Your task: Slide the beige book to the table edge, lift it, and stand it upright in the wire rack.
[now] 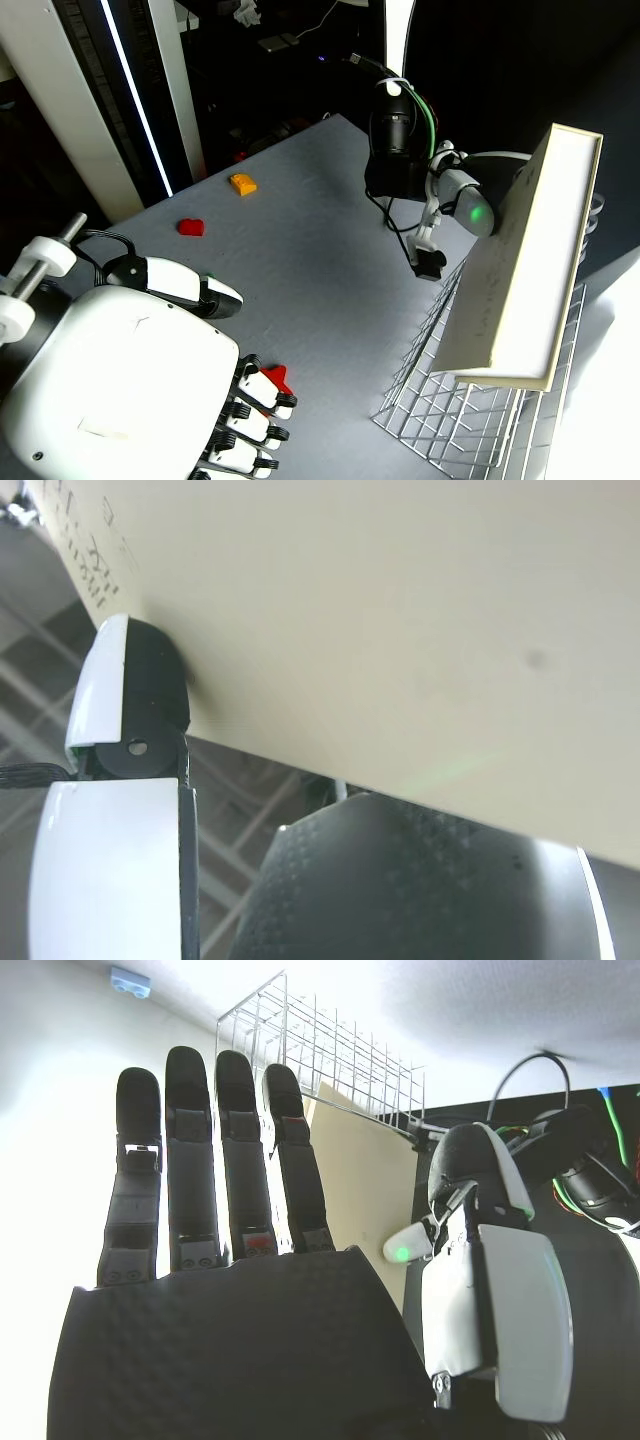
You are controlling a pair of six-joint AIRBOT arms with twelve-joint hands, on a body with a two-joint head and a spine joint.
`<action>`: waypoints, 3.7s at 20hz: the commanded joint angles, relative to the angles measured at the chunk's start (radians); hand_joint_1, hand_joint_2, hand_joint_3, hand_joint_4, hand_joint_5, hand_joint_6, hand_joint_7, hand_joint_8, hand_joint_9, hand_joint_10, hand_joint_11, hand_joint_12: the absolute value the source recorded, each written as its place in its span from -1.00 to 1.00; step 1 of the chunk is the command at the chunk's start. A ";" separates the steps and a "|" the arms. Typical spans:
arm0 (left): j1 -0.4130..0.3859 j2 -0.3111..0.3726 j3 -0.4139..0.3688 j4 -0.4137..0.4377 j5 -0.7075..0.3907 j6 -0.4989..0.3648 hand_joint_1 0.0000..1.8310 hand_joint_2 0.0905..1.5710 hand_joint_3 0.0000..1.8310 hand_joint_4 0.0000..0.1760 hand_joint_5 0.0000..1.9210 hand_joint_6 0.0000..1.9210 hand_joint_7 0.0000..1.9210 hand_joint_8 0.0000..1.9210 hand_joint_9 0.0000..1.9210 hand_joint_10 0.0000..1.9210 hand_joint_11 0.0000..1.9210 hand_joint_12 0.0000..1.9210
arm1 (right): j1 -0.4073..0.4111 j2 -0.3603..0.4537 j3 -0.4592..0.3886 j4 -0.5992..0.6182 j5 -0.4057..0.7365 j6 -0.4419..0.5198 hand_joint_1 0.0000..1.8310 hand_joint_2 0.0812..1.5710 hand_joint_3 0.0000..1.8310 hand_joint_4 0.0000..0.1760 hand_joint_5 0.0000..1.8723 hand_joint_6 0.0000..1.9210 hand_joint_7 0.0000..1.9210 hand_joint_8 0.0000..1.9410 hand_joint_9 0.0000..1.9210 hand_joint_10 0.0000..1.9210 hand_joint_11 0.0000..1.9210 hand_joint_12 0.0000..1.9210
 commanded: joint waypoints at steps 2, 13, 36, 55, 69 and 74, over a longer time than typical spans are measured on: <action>-0.014 0.004 0.006 0.022 -0.113 -0.016 0.45 0.51 -1.00 -1.00 -0.22 0.26 -0.21 0.41 -0.18 0.54 -0.28 0.55 | 0.006 0.007 -0.001 -0.034 -0.081 0.005 -0.89 0.45 -1.00 -1.00 -0.54 -1.00 -0.52 -1.00 -0.53 -1.00 -0.98 0.08; 0.024 -0.010 -0.019 0.021 -0.120 -0.027 0.45 0.54 -1.00 -1.00 -0.26 0.31 -0.23 0.47 -0.20 0.56 -0.28 0.55 | 0.007 0.006 -0.002 -0.034 -0.079 0.005 -0.87 0.45 -1.00 -1.00 -0.55 -1.00 -0.54 -1.00 -0.55 -1.00 -1.00 0.02; 0.005 0.011 0.005 0.049 -0.001 -0.081 0.45 0.52 -1.00 -1.00 -0.23 0.29 -0.22 0.43 -0.20 0.54 -0.26 0.52 | -0.003 -0.003 -0.003 -0.034 -0.083 0.012 -0.83 0.46 -1.00 -1.00 -0.57 -0.99 -0.53 -1.00 -0.53 -1.00 -0.97 0.04; -0.013 0.007 0.005 -0.036 0.144 -0.063 0.45 0.53 -1.00 -1.00 -0.24 0.30 -0.22 0.45 -0.22 0.57 -0.33 0.55 | -0.010 -0.003 -0.003 -0.034 -0.080 0.018 -0.81 0.45 -1.00 -1.00 -0.51 -1.00 -0.50 -1.00 -0.51 -1.00 -0.94 0.05; -0.048 0.002 0.033 -0.091 0.115 -0.062 0.45 0.52 -1.00 -1.00 -0.23 0.27 -0.21 0.44 -0.19 0.53 -0.25 0.51 | -0.013 -0.002 -0.003 -0.034 -0.078 0.022 -0.81 0.45 -1.00 -1.00 -0.53 -1.00 -0.51 -1.00 -0.52 -1.00 -0.97 0.06; -0.067 0.005 0.035 -0.079 0.095 -0.060 0.46 0.51 -1.00 -1.00 -0.21 0.26 -0.19 0.40 -0.17 0.50 -0.24 0.51 | -0.014 -0.002 -0.003 -0.034 -0.073 0.023 -0.84 0.45 -1.00 -1.00 -0.52 -0.99 -0.49 -0.99 -0.49 -0.99 -0.94 0.05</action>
